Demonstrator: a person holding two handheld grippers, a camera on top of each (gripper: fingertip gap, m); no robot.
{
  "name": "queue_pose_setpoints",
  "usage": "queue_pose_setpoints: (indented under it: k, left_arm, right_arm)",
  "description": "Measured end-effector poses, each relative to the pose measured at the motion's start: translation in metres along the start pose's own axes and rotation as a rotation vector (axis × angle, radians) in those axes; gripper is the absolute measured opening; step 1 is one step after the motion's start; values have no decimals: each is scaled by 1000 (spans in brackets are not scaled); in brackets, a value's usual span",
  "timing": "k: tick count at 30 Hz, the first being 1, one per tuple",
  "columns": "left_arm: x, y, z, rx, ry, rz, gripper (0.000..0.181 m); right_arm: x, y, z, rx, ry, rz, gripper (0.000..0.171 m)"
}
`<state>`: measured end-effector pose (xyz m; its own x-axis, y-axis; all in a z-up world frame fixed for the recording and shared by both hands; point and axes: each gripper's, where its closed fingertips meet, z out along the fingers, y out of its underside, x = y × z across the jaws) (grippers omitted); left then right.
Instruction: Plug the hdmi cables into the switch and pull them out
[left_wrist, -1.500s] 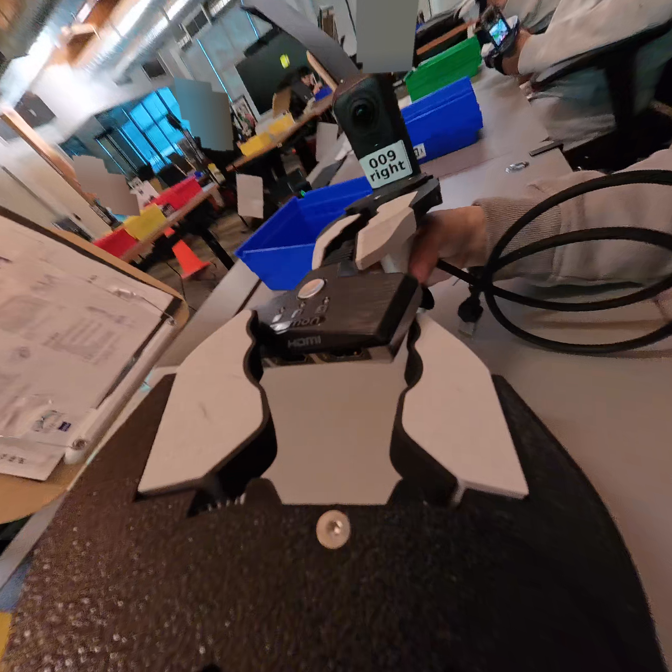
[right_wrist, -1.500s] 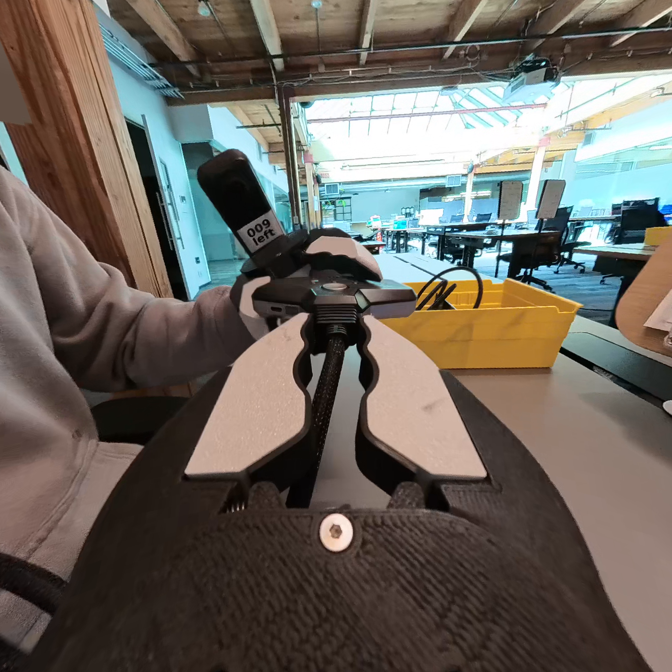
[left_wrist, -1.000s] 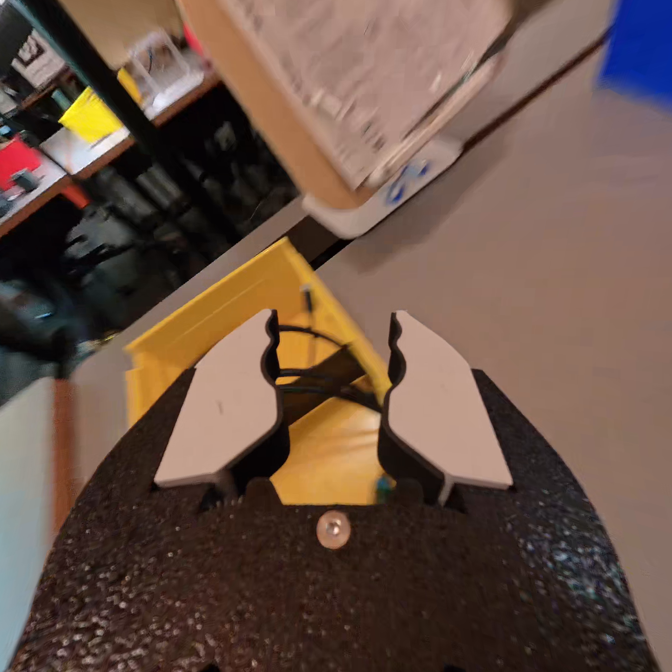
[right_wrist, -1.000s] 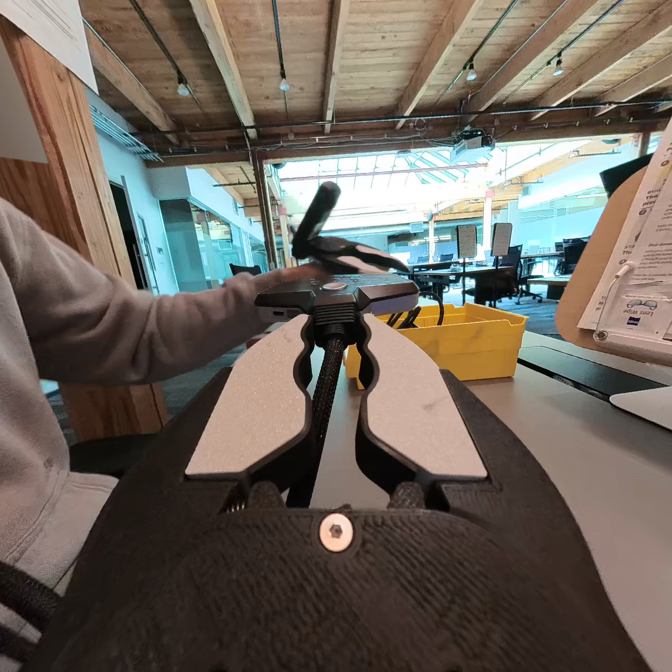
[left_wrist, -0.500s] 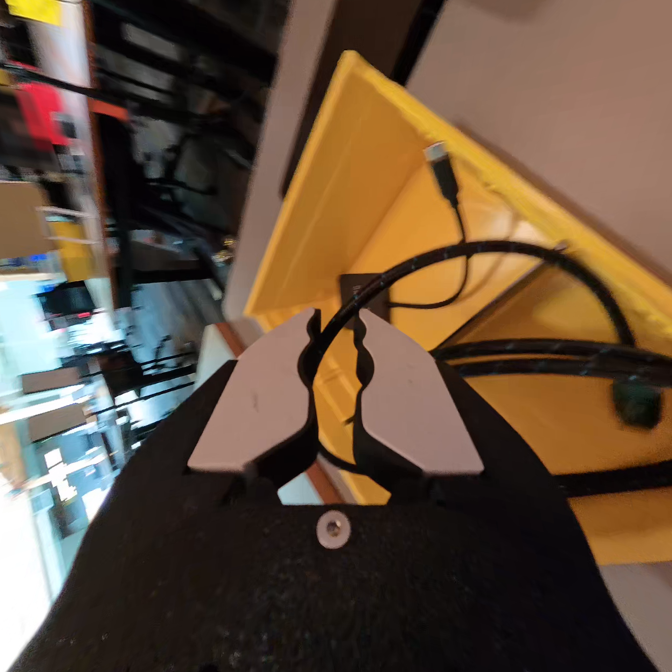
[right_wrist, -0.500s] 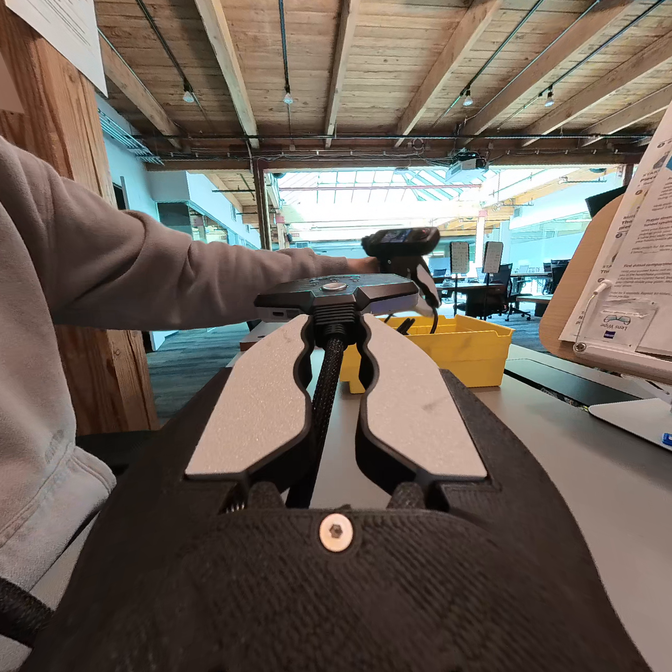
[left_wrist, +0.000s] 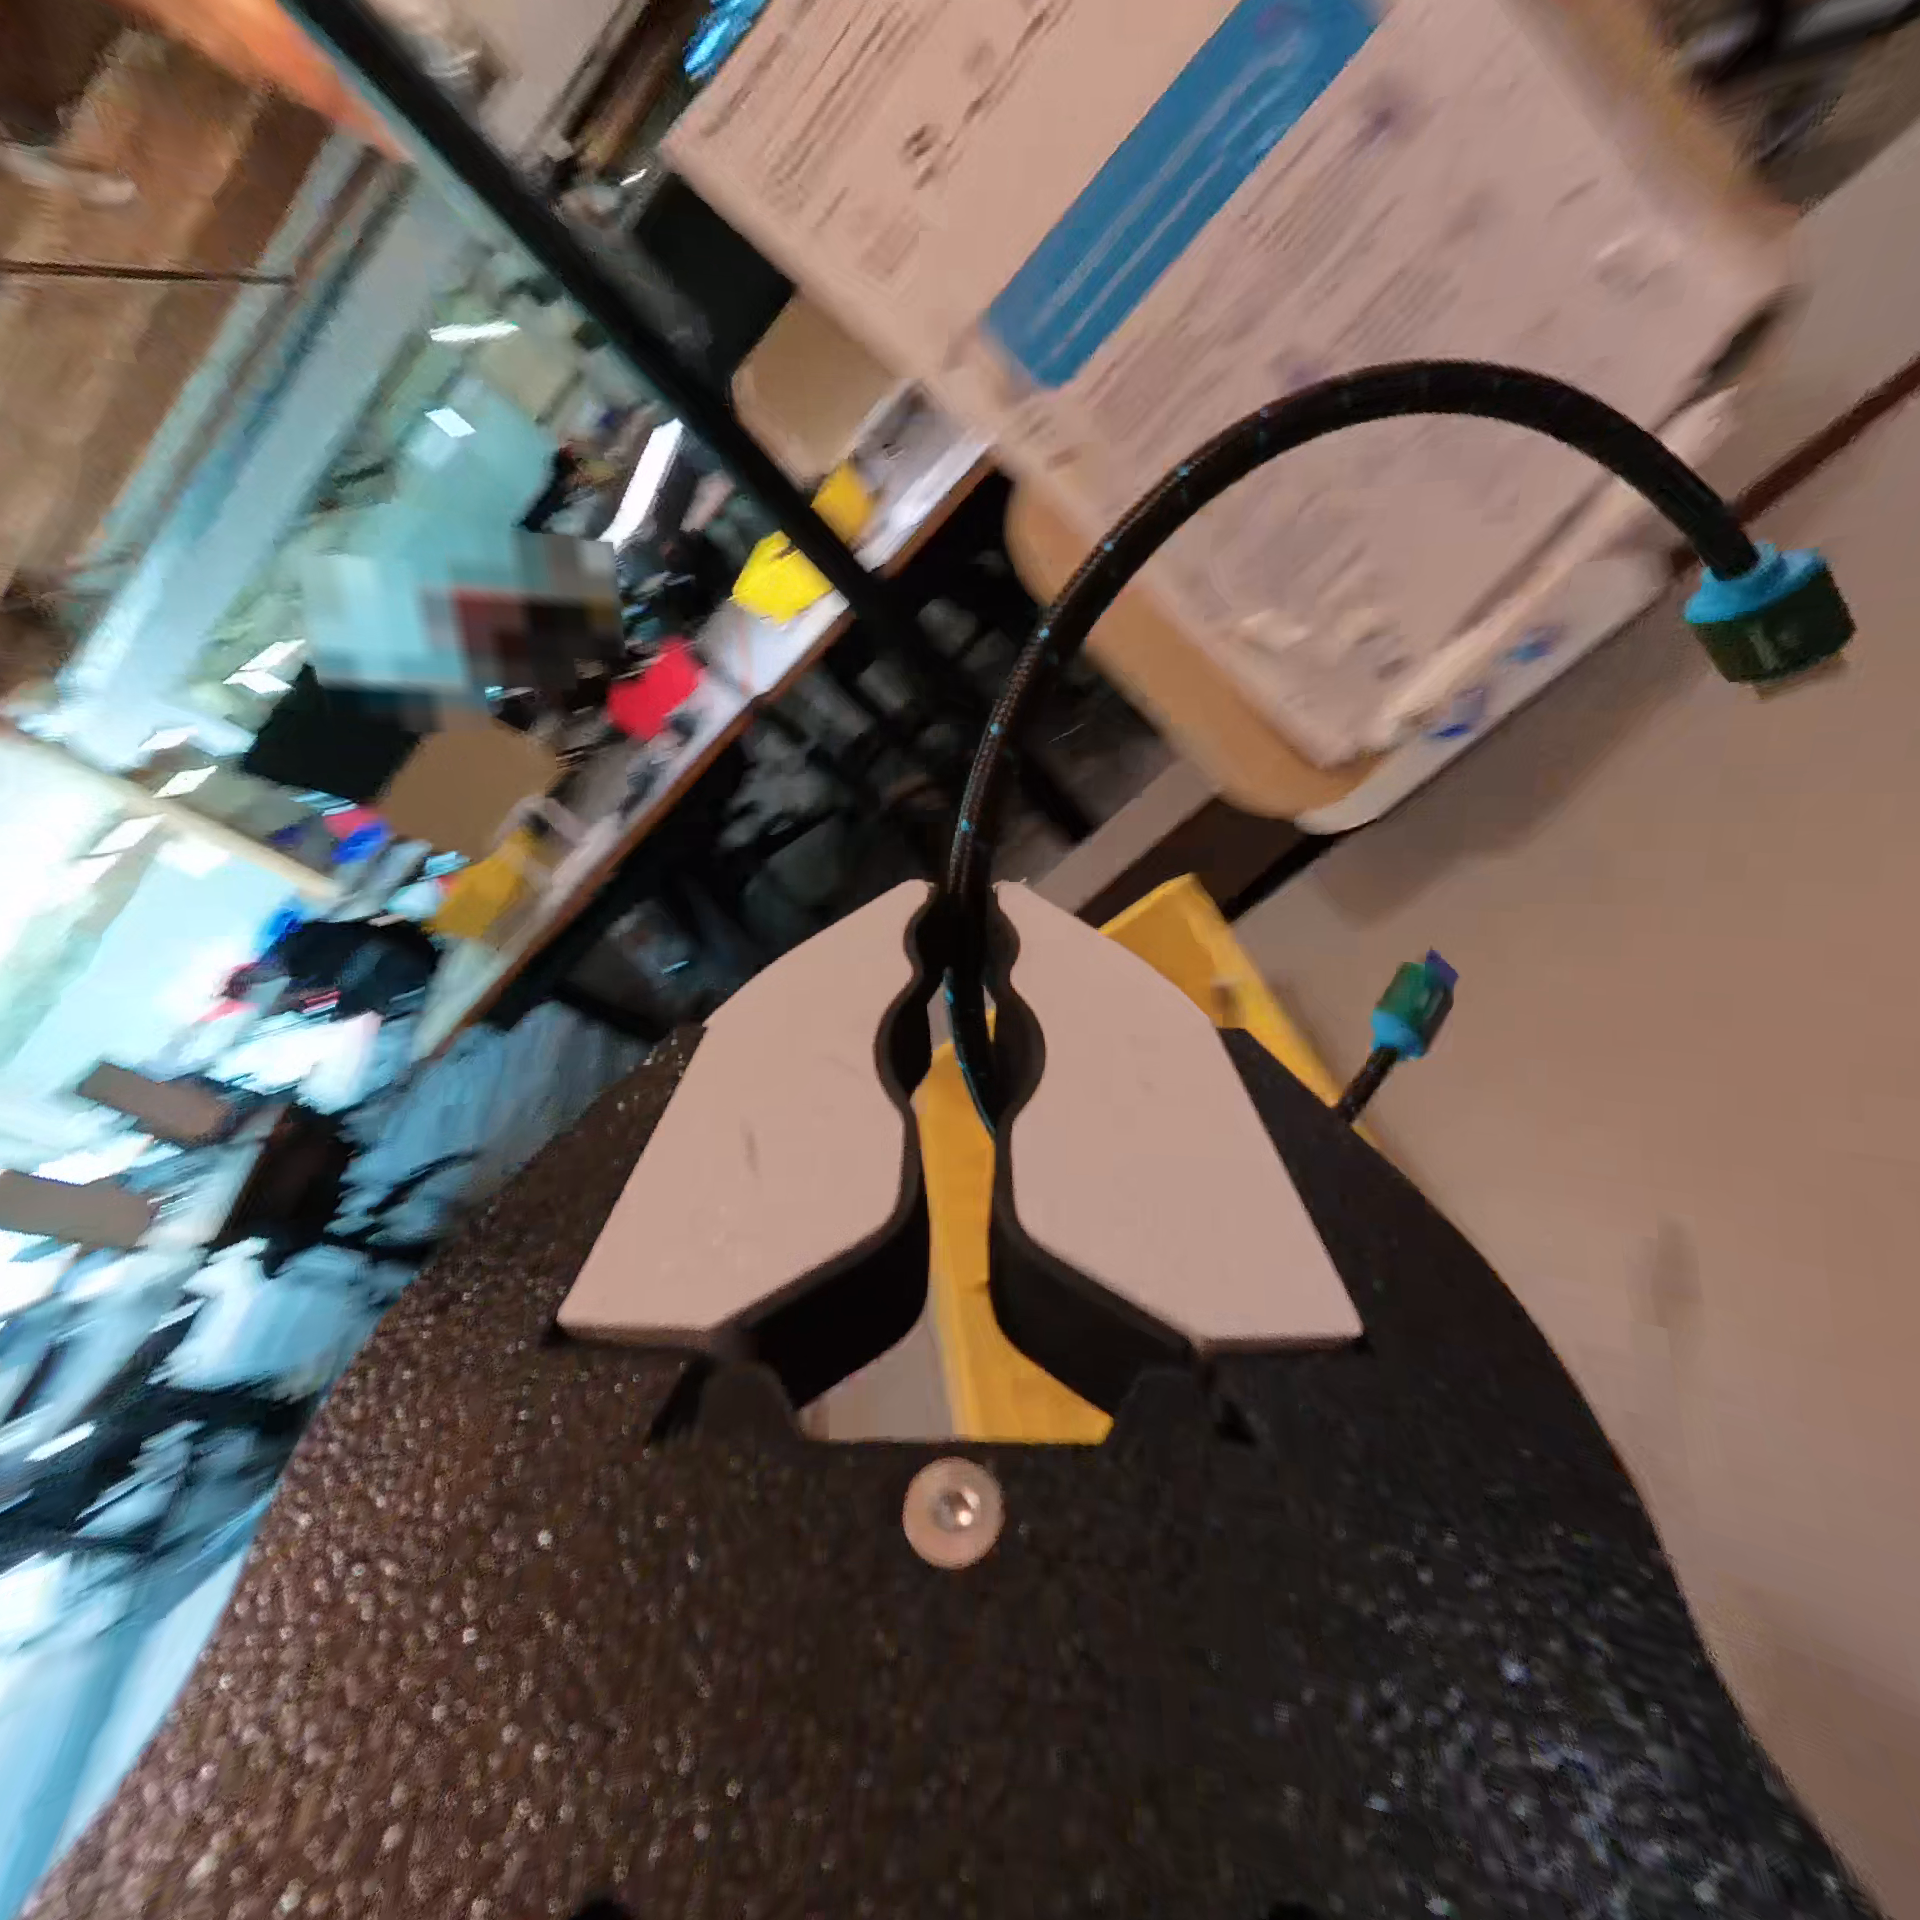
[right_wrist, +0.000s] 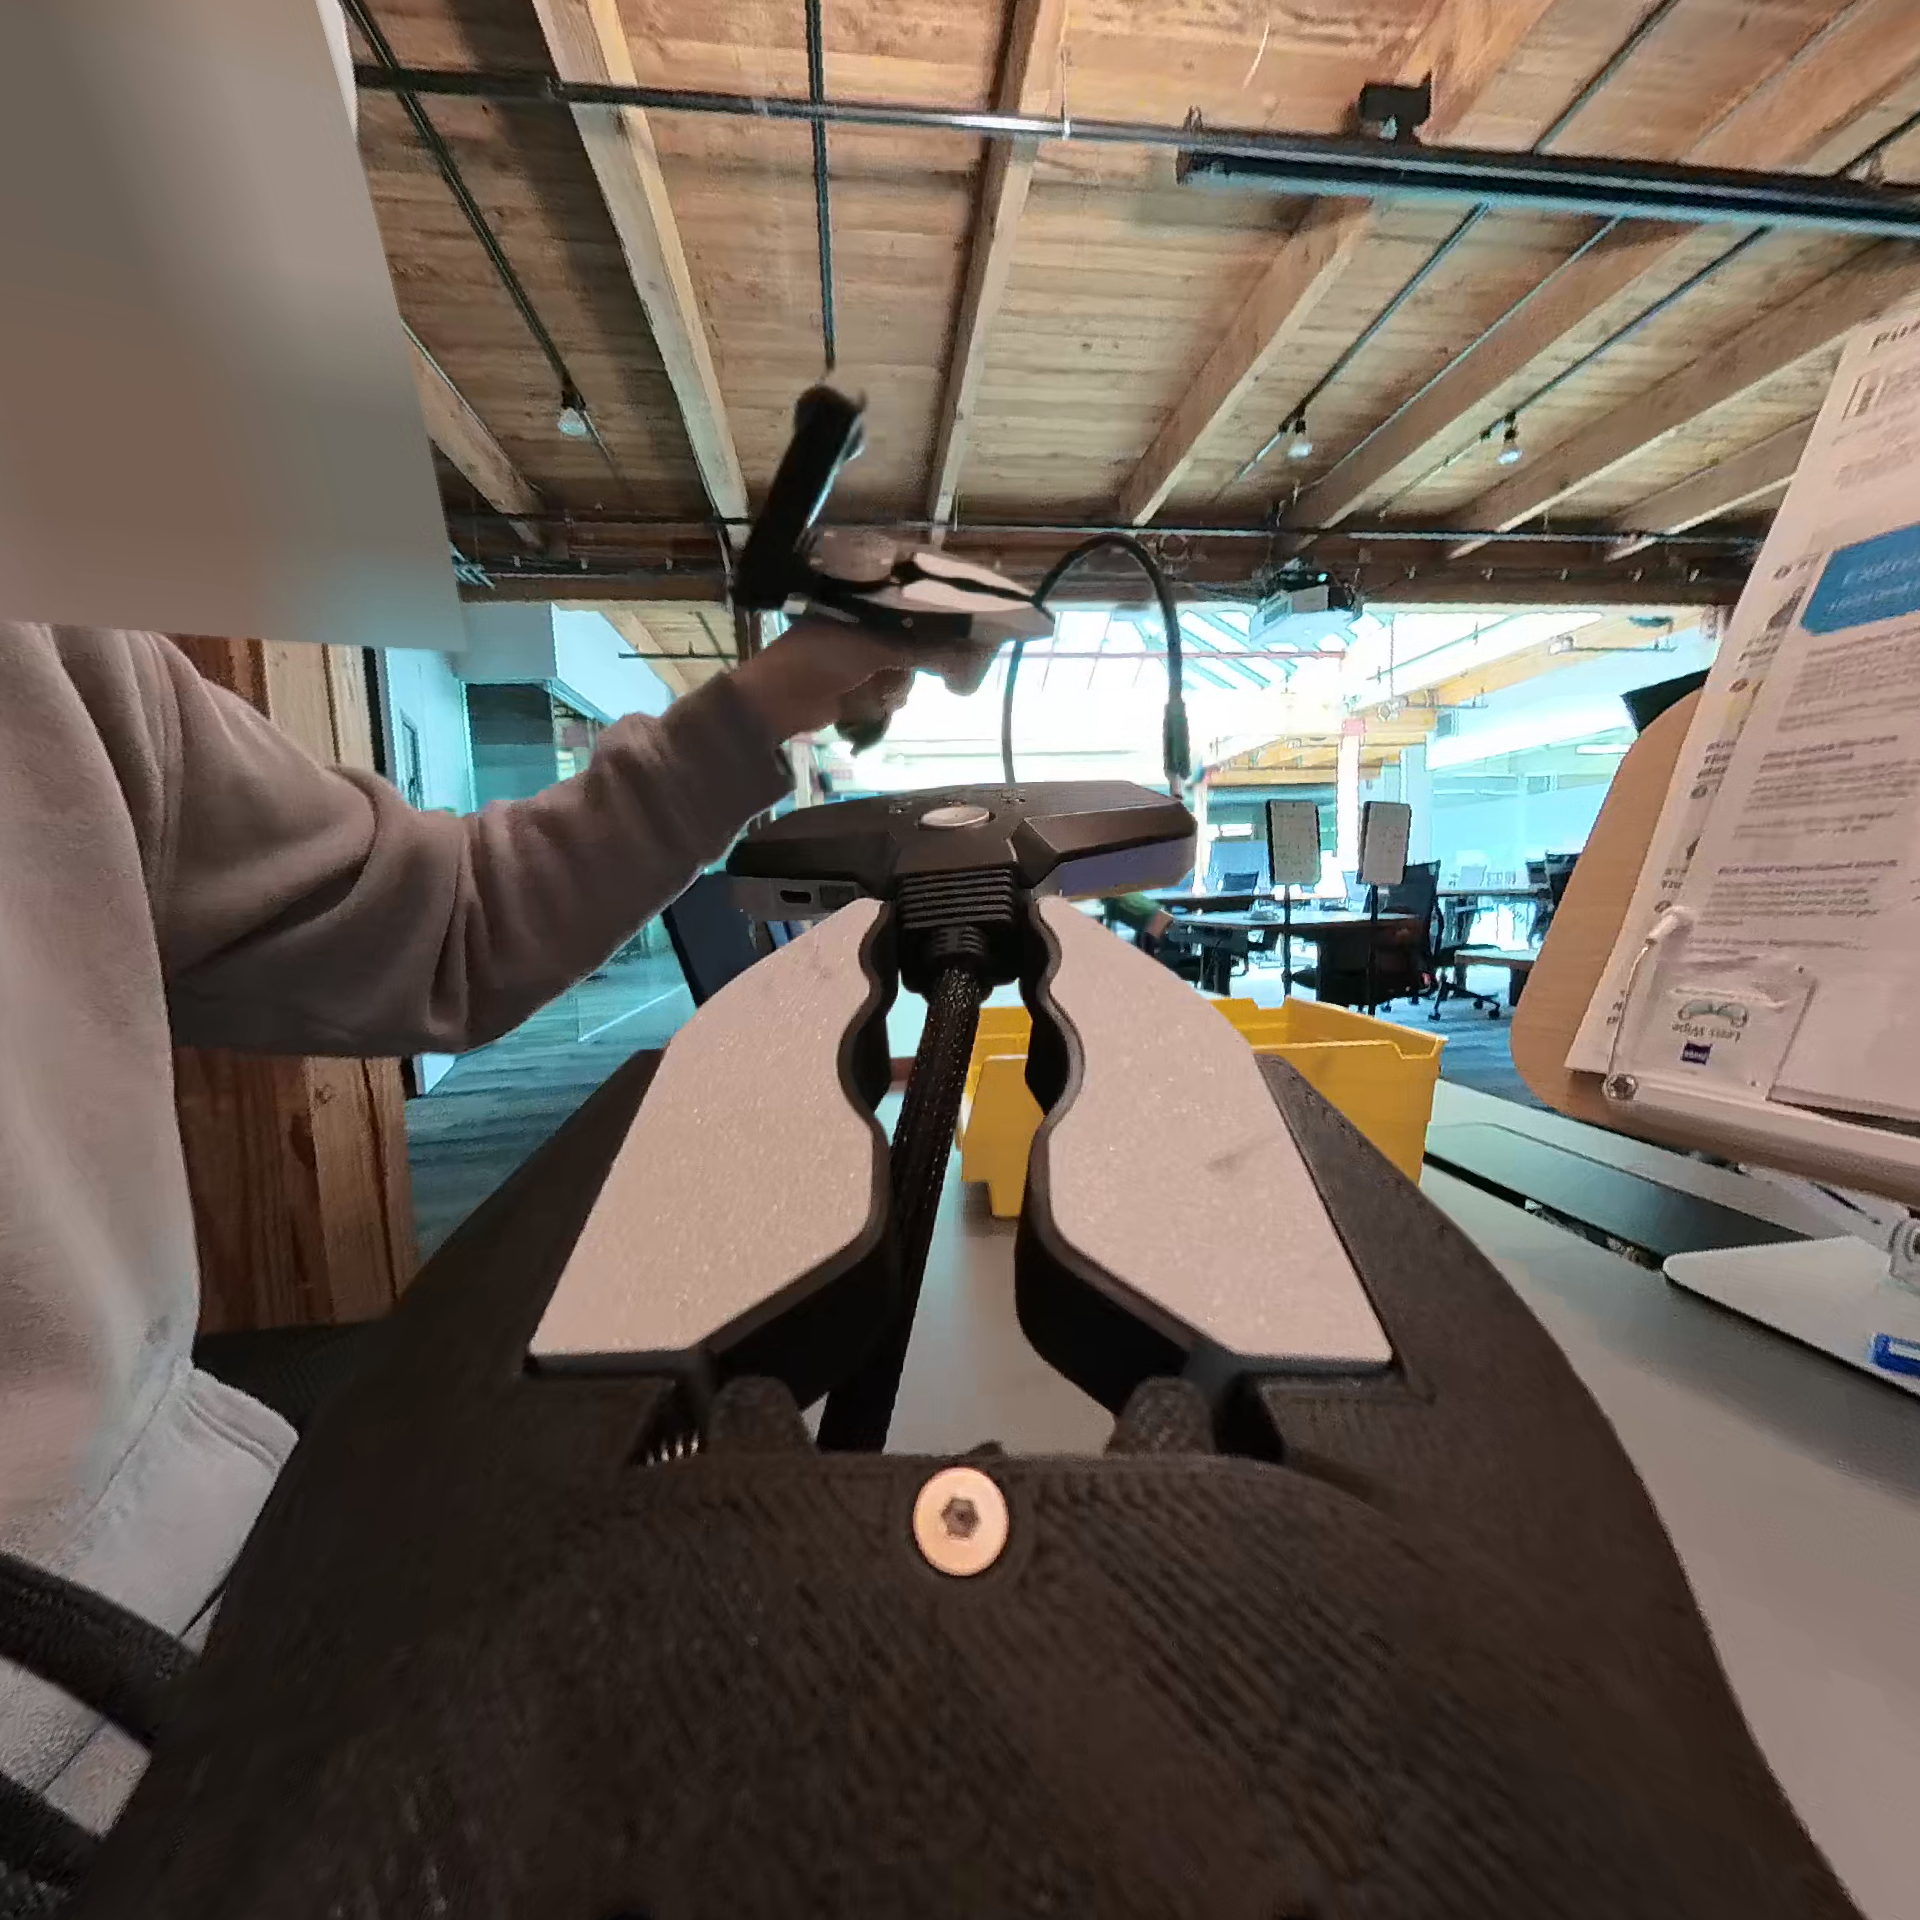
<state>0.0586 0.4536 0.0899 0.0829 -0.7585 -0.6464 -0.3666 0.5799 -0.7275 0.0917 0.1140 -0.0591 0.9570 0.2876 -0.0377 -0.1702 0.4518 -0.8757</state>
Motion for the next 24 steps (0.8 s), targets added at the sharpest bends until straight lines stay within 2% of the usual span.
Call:
queue_pose_setpoints:
  k: [2, 5, 9, 13, 17, 24]
  left_arm:
    - [47, -12, -2, 51, 154, -111, 6]
    - [118, -2, 4, 26, 384, -297, 6]
    - [196, 55, 18, -112, 572, -534, 6]
    - [255, 107, 20, -266, 684, -644, 6]
    - [278, 130, 25, -322, 659, -647, 7]
    - [296, 140, 32, -350, 656, -421, 48]
  right_arm:
    - [2, -5, -2, 23, 16, -16, 22]
    - [0, -13, -7, 62, 34, -82, 22]
    - [-3, -15, -11, 54, 24, -131, 22]
    - [-10, -7, -14, 4, -48, -110, 22]
    - [-14, 2, -15, -46, -118, -32, 22]
    - [-20, -1, -20, 9, -186, 50, 22]
